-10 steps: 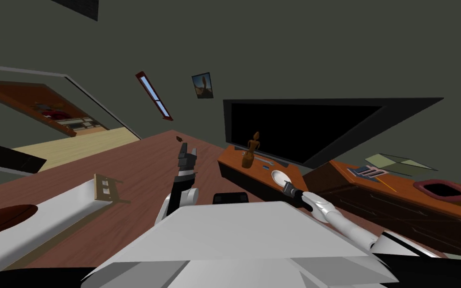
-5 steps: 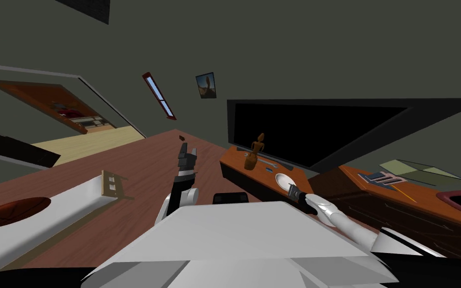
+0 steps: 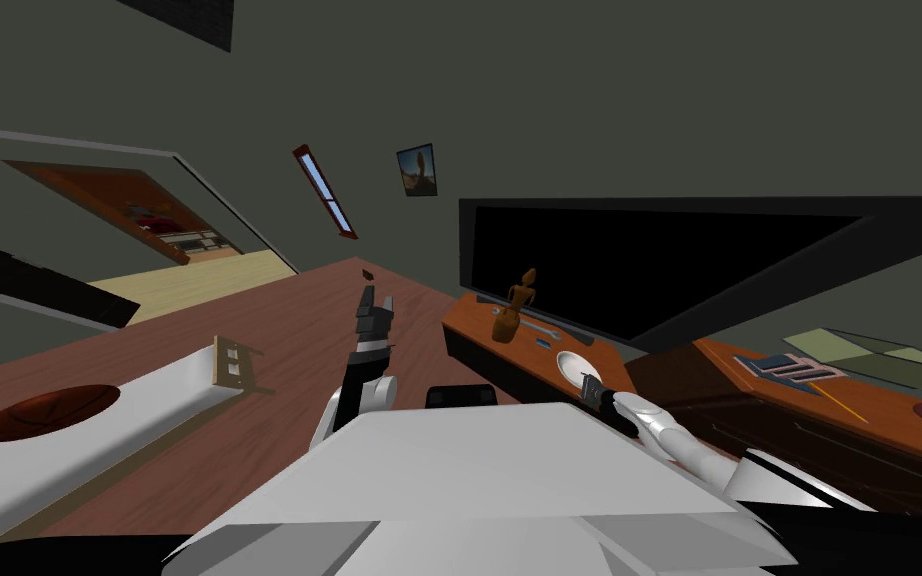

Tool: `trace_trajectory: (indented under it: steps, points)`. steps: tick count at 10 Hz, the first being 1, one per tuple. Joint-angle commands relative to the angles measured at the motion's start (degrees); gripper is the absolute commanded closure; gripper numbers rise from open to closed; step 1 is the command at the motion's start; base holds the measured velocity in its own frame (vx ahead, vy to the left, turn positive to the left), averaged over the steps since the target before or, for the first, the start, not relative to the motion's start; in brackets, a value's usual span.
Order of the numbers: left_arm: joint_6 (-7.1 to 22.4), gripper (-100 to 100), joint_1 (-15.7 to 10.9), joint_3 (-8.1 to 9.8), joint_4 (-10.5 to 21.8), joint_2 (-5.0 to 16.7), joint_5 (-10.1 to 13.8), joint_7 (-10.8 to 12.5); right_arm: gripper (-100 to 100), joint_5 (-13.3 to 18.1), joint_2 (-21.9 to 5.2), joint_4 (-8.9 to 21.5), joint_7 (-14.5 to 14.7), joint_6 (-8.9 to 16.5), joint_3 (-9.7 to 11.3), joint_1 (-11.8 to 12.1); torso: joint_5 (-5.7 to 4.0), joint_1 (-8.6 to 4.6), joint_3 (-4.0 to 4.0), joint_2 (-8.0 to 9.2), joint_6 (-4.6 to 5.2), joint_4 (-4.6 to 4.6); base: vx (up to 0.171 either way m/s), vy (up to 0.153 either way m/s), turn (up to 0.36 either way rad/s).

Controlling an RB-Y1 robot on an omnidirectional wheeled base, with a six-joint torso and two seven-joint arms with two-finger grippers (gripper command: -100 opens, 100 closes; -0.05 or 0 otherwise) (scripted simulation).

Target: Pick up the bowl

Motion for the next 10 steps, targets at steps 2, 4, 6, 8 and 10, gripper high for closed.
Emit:
trace_trajectory:
  steps: [2,4,6,8,10]
  points:
    - [0.0,0,0.0,0.0,0.0,0.0,0.0,0.0,-100,0.0,1.6,0.7,0.1,1.3,0.2,-0.3,-0.01,-0.04,0.04,0.06,0.0,0.01,0.0,-0.022,0.04]
    - [0.0,0,0.0,0.01,0.0,0.0,0.0,0.0,-100,0.1,3.6,1.6,0.2,2.9,0.4,-0.7,-0.08,-0.35,0.07,0.11,-0.02,0.03,-0.011,-0.096,0.11]
    - [0.0,0,0.0,0.01,0.0,0.0,0.0,0.0,100,0.0,2.6,0.6,-0.3,2.7,0.8,-0.2,-0.07,-0.27,0.07,0.12,0.01,0.03,-0.003,-0.028,0.011]
    - [0.0,0,0.0,0.0,0.0,0.0,0.0,0.0,100,0.0,2.7,0.6,-0.3,2.6,0.8,-0.2,0.05,-0.06,0.08,0.09,-0.04,0.07,-0.003,0.0,-0.005]
    - [0.0,0,0.0,0.0,0.0,0.0,0.0,0.0,100,0.0,2.7,0.6,-0.3,2.6,0.8,-0.2,0.05,0.0,0.1,0.13,0.0,0.07,0.0,0.0,0.0]
